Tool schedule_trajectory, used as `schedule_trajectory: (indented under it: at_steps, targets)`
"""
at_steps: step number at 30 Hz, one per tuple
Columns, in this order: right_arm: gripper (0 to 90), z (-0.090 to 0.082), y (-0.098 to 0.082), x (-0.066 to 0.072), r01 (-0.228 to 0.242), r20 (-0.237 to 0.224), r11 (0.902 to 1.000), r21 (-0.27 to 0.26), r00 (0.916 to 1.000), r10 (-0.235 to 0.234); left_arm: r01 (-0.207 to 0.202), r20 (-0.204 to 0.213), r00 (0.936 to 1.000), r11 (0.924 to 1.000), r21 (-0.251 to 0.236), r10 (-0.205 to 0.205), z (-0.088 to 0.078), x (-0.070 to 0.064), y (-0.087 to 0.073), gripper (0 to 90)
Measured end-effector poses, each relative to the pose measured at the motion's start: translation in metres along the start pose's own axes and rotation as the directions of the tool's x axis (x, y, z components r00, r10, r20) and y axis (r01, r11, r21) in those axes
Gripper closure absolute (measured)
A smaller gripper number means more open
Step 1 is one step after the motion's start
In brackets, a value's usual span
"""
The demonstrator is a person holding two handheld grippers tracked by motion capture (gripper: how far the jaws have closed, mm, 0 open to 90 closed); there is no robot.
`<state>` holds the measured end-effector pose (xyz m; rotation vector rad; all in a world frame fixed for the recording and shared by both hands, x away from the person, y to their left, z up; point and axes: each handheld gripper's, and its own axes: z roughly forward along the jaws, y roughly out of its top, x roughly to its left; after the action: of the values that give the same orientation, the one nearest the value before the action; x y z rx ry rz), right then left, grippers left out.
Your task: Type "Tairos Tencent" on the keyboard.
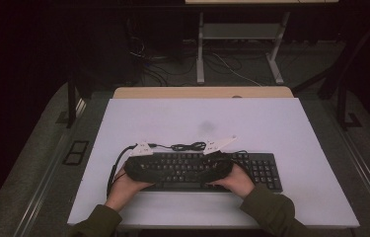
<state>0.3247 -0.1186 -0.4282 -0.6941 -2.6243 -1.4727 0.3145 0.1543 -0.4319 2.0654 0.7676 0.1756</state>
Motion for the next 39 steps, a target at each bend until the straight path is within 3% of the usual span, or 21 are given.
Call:
schedule_trajectory:
  at_steps: [7, 17, 22, 30, 39]
  targets:
    - [30.7, -0.003, -0.001, -0.004, -0.004, 0.024, 0.9998, -0.018, 0.9997, 0.005, -0.009, 0.017, 0.9998, 0.9999, 0.005, 0.009, -0.003, -0.004, 0.001, 33.5]
    - [29.1, -0.007, -0.001, -0.008, -0.009, 0.035, 0.9993, -0.037, 0.9993, 0.01, -0.001, 0.038, 0.9993, 0.9999, -0.011, 0.001, -0.01, -0.012, 0.001, 48.1]
    - [28.0, -0.009, -0.002, -0.009, -0.011, 0.044, 0.9991, -0.04, 0.9989, 0.013, 0.004, 0.05, 0.9988, 0.9998, -0.019, -0.003, -0.015, -0.015, -0.003, 60.4]
    - [27.2, -0.009, -0.002, -0.011, -0.016, 0.052, 0.9989, -0.044, 0.9985, 0.019, -0.008, 0.095, 0.9955, 1.0, 0.001, 0.008, -0.012, -0.015, -0.004, 87.7]
    - [26.9, -0.009, -0.003, -0.011, -0.014, 0.055, 0.999, -0.043, 0.9984, 0.016, -0.019, 0.118, 0.9929, 0.9994, 0.027, 0.015, -0.006, -0.018, -0.005, 89.1]
